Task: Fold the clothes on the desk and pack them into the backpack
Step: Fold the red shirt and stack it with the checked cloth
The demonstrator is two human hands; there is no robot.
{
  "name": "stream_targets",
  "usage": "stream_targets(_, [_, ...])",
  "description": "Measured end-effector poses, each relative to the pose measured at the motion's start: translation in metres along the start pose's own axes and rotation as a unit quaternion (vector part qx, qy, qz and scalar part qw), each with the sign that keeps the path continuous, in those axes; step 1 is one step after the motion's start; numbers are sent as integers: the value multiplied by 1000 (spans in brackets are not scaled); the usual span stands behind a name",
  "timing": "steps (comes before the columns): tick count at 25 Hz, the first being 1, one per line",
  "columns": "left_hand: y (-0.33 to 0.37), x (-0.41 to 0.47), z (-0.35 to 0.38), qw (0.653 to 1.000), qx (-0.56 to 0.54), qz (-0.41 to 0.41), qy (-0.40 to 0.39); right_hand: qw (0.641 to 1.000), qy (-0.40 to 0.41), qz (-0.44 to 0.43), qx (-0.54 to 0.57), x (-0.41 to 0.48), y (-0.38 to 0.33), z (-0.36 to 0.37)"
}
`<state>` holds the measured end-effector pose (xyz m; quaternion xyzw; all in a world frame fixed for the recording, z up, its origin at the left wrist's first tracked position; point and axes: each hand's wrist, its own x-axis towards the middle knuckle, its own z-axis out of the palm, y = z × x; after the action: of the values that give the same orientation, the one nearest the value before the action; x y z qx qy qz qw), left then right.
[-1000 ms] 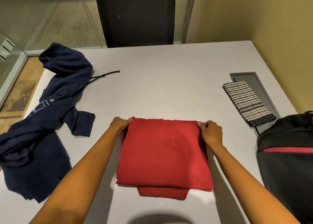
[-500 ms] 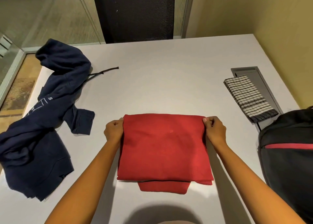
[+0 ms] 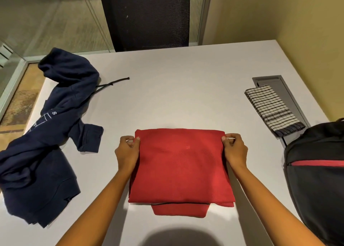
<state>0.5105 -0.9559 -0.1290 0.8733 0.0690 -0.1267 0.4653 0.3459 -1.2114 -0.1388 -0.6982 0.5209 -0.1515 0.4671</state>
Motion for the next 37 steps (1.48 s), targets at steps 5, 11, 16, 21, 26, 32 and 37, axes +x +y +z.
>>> stream_targets(5, [-15,-35,-11,999,2,-29,-20,997,-27,-27,-61,-39,25,-4])
stream_targets(11, [-38,-68,-35,994,72,-48,-66,990,-109,27,-87,-78,31,-25])
stream_targets(16, [-38,-96,-45,999,33,19,-23,994,-96,-8,-56,-104,26,-47])
stream_targets(21, [-72,-105,-45,992,89,-31,-81,990,-97,14,-98,-122,49,-44])
stream_targets(26, [-82,-110,-57,981,12,-129,-148,988,-114,36,-98,-128,55,-52])
stream_targets(32, [-101,-115,-65,971,106,-145,-159,980,-132,16,-150,-137,67,-58])
stream_targets(37, [-89,-110,-56,987,155,14,-36,964,-32,-145,-221,-125,61,-48])
